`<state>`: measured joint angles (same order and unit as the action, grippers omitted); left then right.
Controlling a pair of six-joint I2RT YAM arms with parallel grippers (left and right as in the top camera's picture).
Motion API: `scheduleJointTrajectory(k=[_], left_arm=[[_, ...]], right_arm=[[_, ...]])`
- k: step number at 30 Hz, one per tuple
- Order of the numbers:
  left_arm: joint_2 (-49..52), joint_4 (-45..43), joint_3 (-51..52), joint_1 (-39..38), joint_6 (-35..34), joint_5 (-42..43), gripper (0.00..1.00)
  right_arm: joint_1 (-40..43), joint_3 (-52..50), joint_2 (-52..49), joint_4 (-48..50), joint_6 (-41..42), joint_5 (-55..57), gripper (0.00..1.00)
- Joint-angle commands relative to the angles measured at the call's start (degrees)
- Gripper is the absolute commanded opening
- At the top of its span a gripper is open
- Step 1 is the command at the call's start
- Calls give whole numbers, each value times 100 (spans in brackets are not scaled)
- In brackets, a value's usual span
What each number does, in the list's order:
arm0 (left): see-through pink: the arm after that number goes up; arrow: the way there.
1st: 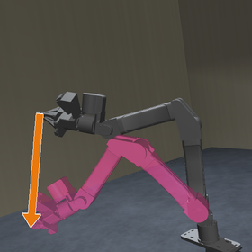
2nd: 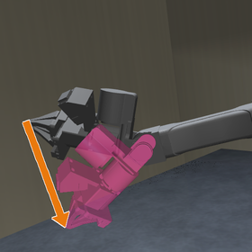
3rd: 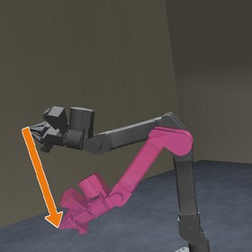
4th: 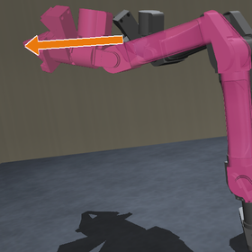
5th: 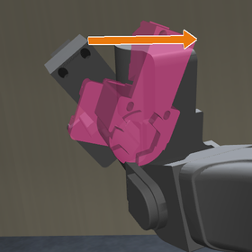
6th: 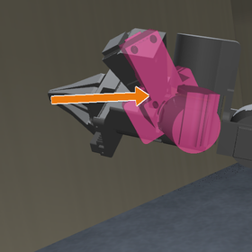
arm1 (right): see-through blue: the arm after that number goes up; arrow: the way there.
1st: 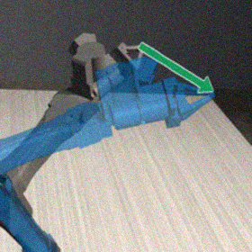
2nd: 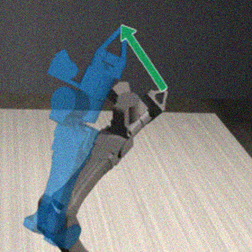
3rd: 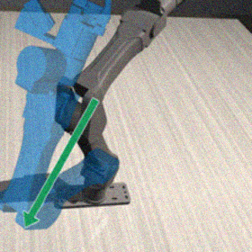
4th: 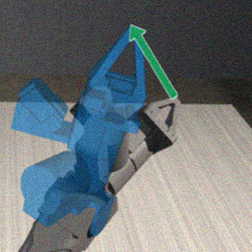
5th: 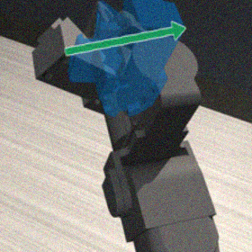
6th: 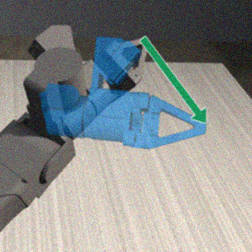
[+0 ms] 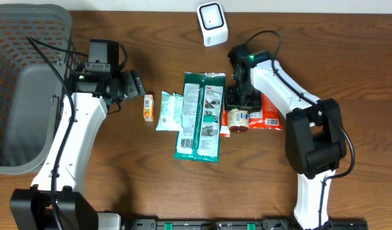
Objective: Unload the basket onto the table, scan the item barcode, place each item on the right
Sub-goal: 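Close the right gripper around the green-lidded jar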
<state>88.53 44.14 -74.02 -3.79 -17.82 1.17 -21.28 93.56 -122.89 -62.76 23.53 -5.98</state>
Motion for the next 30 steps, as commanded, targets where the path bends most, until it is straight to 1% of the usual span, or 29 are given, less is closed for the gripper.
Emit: scheduleJointTrajectory(k=[1,3,8,20,27,30], left_arm=[[-17,15,-109,20,-7,-31,88],[-17,15,-111,20,-7,-31,88],[-17,15,-111,20,-7,-31,88],[-17,15,-109,20,-4,-31,88],[-17,15,-109,20,-7,-31,88],[-17,15,-111,20,-7,-31,88]], right_arm=[[-15,-46,-22,2,-4,-46,61],[-7,-39,-22,-22,-76,-50,60],[-9,98,2,-175,-341,-46,44],[-4,205,573,-195,-391,-33,44],[-4,205,1016,-83,-601,15,42],[-11,205,1128,-44,-601,286,40]])
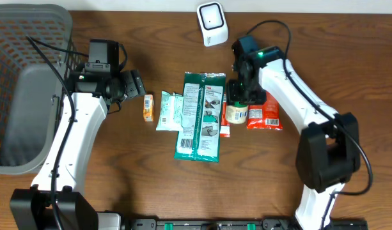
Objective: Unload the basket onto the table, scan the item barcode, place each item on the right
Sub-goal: 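Close the right gripper around the green-lidded jar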
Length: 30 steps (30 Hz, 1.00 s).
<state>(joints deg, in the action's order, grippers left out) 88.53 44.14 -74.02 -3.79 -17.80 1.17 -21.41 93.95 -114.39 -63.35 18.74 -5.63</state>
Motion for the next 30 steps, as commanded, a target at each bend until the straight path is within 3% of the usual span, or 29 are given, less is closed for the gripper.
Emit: scheduleJointTrajectory(k=[1,14,19,30], left_arm=[[-17,15,-109,20,-9,-31,88],[-17,15,-111,20,-9,-31,88],[-17,15,-111,20,-9,-31,88],[-17,15,-109,20,-7,-31,88]], right_arm=[[-2,166,278,15,-122,348,40],[-4,-660,271,1471,-487,1025,40],[-4,-879,273,1401,-487,1596,40],[-7,-892,273,997,-463,1250,50]])
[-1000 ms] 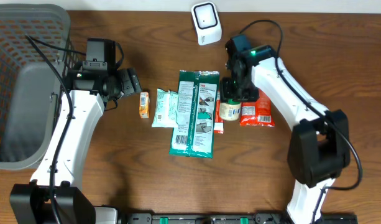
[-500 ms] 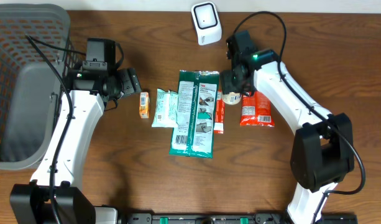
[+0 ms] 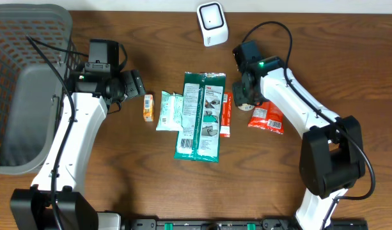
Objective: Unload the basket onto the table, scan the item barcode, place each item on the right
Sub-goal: 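Close the right gripper around the green-lidded jar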
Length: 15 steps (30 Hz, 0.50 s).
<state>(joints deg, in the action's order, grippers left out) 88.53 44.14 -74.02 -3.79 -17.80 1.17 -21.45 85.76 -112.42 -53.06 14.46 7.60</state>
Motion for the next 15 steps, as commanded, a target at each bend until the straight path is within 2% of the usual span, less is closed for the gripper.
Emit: scheduleJointTrajectory(k=[1,4,8,12,15], left_arm=[[-17,15,-109,20,-9,-31,88],[-17,15,-111,20,-9,-31,88],[-17,15,-109,20,-7,-31,88],[-17,15,-109,20,-9,-31,88],[-17,15,-109,20,-9,-31,88]], right_arm=[[-2,-72,76,-37,-35,-85,52],[31,-28,151,-11,-160,-59,74],[74,337,254,-267,-433,-61,83],[79,1108,313,-997,-424,-81,94],[87,1749,313,-1558,-229,-107,98]])
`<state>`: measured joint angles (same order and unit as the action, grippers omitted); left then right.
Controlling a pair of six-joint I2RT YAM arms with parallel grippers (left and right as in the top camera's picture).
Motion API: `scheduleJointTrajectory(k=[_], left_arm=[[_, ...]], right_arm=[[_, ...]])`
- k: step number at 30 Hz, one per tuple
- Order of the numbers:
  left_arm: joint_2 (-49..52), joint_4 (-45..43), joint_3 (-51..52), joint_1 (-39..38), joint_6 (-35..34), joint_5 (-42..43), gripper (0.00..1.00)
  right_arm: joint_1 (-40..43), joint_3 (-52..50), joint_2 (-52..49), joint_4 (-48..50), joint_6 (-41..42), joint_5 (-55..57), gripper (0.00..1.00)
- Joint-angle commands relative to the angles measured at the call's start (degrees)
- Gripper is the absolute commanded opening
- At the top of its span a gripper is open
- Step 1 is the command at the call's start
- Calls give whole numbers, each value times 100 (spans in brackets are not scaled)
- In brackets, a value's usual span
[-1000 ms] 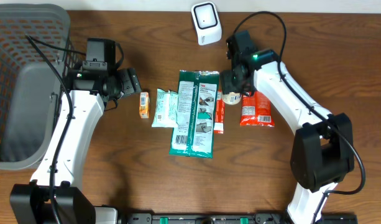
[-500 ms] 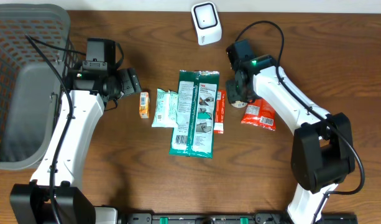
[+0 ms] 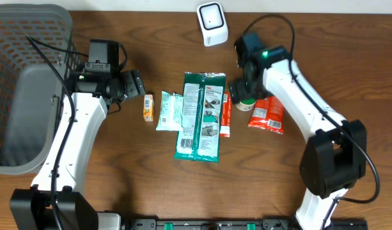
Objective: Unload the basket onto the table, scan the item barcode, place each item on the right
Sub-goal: 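Close the right gripper around the green-lidded jar, then adjust the grip on the jar and lift it with the right gripper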
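The white barcode scanner [image 3: 211,23] stands at the table's far edge, centre. My right gripper [image 3: 242,96] hangs a little in front and to the right of it, shut on a small jar [image 3: 243,104] with a red and white label. The wrist hides most of the jar, and I cannot make out its barcode. At the left, my left gripper [image 3: 133,84] is open with nothing in it, just left of a small orange packet [image 3: 148,107].
A grey mesh basket [image 3: 29,38] fills the far left. On the table lie a large green pack [image 3: 201,115], a pale teal pouch [image 3: 169,110], a thin red packet [image 3: 225,114] and a red pouch [image 3: 267,114] under the right arm.
My right gripper has moved slightly toward the far edge and the scanner with the jar in it. The left arm and the items on the table have not moved.
First my right gripper was down over the jar, which lay beside the red pouch. Then the jar was held just above the packets. After that it was held farther back, and now it is closer to the scanner. The left arm stayed still throughout.
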<state>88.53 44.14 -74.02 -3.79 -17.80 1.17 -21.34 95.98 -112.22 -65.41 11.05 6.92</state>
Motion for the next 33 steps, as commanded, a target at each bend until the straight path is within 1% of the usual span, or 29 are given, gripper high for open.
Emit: scheduleJointTrajectory(k=[1,4,8,13,20,33], left_arm=[[-17,15,-111,20,-9,-31,88],[-17,15,-111,20,-9,-31,88],[-17,15,-109,20,-9,-31,88],[-17,15,-111,20,-7,-31,88],[-17,15,-109,20,-9,-31,88],[-17,15,-109,20,-7,-31,88]], right_arm=[[81,898,293,-470,201,-46,98],[118,1314,293,-874,264,-374,99],[221,1373,236,-1036,264,-555,99],[328,1373,-219,-1047,162,-772,99],[334,1373,-811,-1032,87,-765,99],[328,1357,-1521,-1038,87,-719,97]])
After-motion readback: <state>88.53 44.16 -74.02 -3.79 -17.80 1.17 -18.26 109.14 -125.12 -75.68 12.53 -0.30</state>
